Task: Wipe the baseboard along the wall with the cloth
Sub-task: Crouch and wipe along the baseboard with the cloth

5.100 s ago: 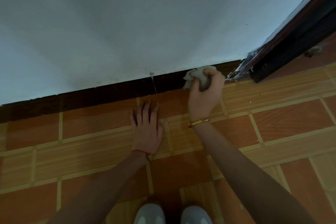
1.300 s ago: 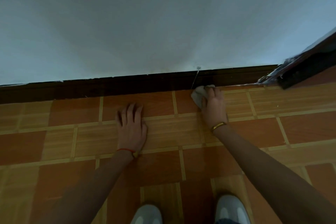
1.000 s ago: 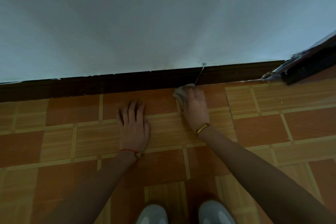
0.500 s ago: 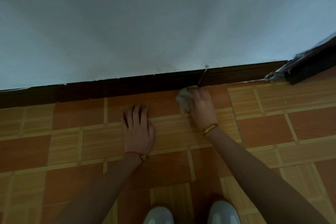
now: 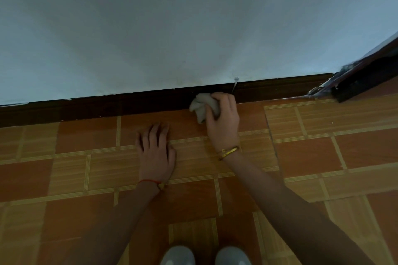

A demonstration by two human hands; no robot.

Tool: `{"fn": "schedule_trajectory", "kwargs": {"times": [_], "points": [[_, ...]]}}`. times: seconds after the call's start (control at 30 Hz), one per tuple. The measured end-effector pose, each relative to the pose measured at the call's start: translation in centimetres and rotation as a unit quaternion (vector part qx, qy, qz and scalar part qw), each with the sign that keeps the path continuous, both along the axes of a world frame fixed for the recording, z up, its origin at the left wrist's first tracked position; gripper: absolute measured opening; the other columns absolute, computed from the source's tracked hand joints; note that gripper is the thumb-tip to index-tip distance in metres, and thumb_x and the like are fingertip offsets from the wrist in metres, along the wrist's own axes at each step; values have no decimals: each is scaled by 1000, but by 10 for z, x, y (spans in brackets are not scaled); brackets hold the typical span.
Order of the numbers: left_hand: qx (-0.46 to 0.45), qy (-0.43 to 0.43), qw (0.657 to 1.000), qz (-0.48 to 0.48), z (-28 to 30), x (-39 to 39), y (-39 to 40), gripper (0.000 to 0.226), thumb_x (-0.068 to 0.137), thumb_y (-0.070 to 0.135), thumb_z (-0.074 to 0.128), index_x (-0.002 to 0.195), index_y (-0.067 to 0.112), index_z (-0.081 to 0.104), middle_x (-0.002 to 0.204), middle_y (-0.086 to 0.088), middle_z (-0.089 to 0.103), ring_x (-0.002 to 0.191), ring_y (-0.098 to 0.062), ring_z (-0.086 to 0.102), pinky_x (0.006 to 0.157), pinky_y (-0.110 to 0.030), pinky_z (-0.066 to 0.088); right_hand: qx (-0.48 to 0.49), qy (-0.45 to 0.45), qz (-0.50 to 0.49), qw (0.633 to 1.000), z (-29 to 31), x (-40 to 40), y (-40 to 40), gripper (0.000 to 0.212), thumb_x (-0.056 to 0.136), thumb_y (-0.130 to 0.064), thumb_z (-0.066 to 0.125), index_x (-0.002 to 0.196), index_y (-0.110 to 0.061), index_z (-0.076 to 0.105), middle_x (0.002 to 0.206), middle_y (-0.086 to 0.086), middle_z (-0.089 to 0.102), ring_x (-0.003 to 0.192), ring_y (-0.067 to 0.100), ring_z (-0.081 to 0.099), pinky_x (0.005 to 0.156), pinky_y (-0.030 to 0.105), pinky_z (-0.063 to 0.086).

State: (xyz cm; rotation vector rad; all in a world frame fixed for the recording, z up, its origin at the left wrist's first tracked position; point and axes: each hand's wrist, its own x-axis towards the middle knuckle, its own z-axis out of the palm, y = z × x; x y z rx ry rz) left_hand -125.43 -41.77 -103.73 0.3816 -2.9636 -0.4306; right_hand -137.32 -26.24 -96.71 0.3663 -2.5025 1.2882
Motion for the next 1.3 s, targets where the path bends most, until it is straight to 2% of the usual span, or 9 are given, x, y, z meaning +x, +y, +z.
{"fn": "schedule_trajectory", "kwargs": {"times": [0.27, 0.43, 0.57, 0.8, 0.9, 1.03, 1.13, 1.23, 1.3], "points": [[-2, -1, 1000, 1, 0, 0, 0, 52, 94, 29, 38, 143, 12, 48, 147, -13, 45, 139, -34, 38, 119, -61, 18, -95, 42, -217, 971, 16, -22, 41, 20, 88, -7, 65, 107, -1, 60, 104, 10, 60, 95, 15, 57, 82, 10, 42], [-4, -4, 1000, 4, 0, 0, -1, 53, 94, 30, 37, 143, 13, 48, 148, -13, 45, 137, -36, 39, 117, -62, 21, -85, 53, -112, 989, 15, -7, -1, 22, 83, 4, 67, 103, 3, 58, 103, 15, 56, 97, 11, 53, 84, 5, 39], [-1, 3, 1000, 0, 1, 1, 0, 53, 95, 30, 37, 144, 12, 47, 148, -13, 44, 137, -36, 40, 118, -61, 19, -55, 54, -54, 996, 11, -7, -4, 20, 84, 2, 68, 102, 4, 59, 103, 15, 56, 96, 8, 51, 82, 7, 40], [-6, -7, 1000, 0, 0, 0, -1, 53, 95, 29, 38, 144, 12, 47, 148, -14, 44, 138, -36, 39, 118, -61, 20, -83, 44, -213, 972, 12, -27, 48, 24, 85, -3, 66, 107, 2, 58, 105, 15, 59, 96, 13, 54, 83, 3, 36], [-8, -4, 1000, 1, -1, 0, 0, 53, 94, 29, 39, 144, 12, 47, 148, -13, 44, 138, -35, 39, 118, -61, 19, -59, 37, -182, 981, 8, -24, 40, 23, 85, -2, 67, 105, 2, 58, 104, 14, 58, 95, 11, 53, 82, 3, 37], [-4, 6, 1000, 0, -1, 0, 0, 53, 94, 28, 39, 144, 12, 47, 147, -14, 45, 138, -35, 38, 119, -61, 19, -8, 19, -56, 998, -4, -8, 4, 21, 81, 4, 68, 99, 2, 58, 100, 14, 54, 90, 0, 44, 76, -1, 34], [-7, 8, 1000, -3, -1, 0, -1, 53, 95, 29, 38, 144, 11, 47, 147, -14, 45, 137, -35, 39, 118, -60, 19, 22, -5, 1, 1000, -12, -6, -8, 21, 80, 5, 68, 97, -1, 57, 100, 11, 51, 85, 7, 47, 69, 7, 37], [-2, 6, 1000, -2, 0, 1, -1, 53, 95, 29, 39, 144, 12, 47, 147, -13, 45, 138, -34, 39, 118, -61, 20, 48, -25, 0, 999, -15, -11, 9, 24, 78, 6, 67, 97, -3, 55, 102, 8, 50, 85, 3, 43, 69, 6, 35], [2, 5, 1000, -2, 0, 1, -1, 52, 95, 28, 39, 144, 12, 47, 147, -13, 45, 138, -34, 39, 118, -61, 20, 48, -50, -69, 995, -18, -18, 31, 26, 76, 7, 67, 97, -3, 55, 104, 11, 51, 88, 2, 41, 74, 0, 32]]}}
